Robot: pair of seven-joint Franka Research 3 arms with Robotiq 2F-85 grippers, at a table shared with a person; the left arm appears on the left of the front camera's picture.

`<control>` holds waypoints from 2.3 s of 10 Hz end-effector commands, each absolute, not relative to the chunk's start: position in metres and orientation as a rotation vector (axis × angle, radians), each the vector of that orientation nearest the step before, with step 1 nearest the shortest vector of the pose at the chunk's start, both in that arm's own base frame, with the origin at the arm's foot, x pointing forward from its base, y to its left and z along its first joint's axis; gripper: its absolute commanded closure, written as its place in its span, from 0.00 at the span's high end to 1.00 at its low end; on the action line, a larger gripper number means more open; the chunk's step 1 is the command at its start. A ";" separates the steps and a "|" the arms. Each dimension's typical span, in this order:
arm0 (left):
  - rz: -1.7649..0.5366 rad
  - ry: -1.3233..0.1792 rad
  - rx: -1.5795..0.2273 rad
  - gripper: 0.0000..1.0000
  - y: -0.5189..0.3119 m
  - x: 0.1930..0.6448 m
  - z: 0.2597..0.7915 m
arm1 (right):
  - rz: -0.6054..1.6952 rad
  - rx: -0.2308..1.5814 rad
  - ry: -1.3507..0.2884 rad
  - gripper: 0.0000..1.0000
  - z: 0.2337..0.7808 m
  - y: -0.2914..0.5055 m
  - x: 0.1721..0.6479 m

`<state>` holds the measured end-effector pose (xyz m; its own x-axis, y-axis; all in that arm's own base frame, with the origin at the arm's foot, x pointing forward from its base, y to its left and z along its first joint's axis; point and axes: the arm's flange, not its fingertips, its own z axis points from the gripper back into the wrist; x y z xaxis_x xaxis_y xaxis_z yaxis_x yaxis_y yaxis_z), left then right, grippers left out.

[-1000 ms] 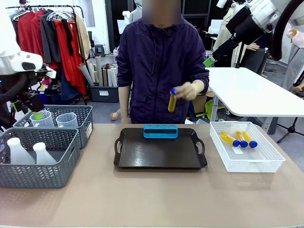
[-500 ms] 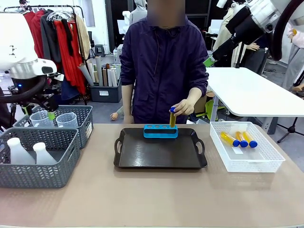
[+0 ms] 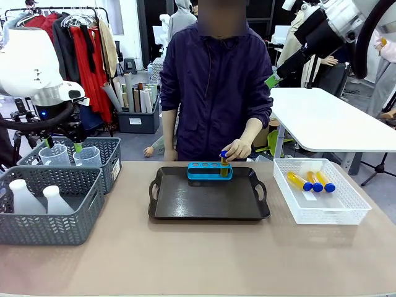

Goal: Prepare the laboratory tools.
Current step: Pick up one Large Measuring Cup and place it on the Handle tray.

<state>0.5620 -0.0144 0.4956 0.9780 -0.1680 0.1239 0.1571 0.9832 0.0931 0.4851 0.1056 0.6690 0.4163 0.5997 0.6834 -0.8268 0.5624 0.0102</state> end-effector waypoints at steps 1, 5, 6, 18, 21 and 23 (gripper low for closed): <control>-0.183 -0.088 0.081 1.00 -0.011 0.577 0.498 | 0.923 0.377 -0.688 1.00 0.670 0.105 0.485; -0.166 -0.112 0.083 1.00 -0.014 0.570 0.490 | 0.923 0.377 -0.688 1.00 0.670 0.105 0.485; -0.177 -0.096 0.081 1.00 -0.015 0.574 0.490 | 0.923 0.377 -0.688 1.00 0.670 0.105 0.485; -0.064 -0.155 0.118 0.88 -0.014 0.639 0.395 | 0.923 0.377 -0.688 1.00 0.670 0.105 0.485; -0.061 -0.152 0.109 0.30 -0.015 0.638 0.390 | 0.923 0.377 -0.688 1.00 0.670 0.105 0.485; -0.059 -0.149 0.106 0.00 -0.014 0.639 0.389 | 0.923 0.377 -0.688 1.00 0.670 0.105 0.485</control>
<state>0.6383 -0.0171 0.3906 0.9875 -0.0849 0.1327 0.0696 0.9909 0.1155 0.4851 0.1055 0.6689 0.4165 0.5998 0.6833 -0.8268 0.5625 0.0102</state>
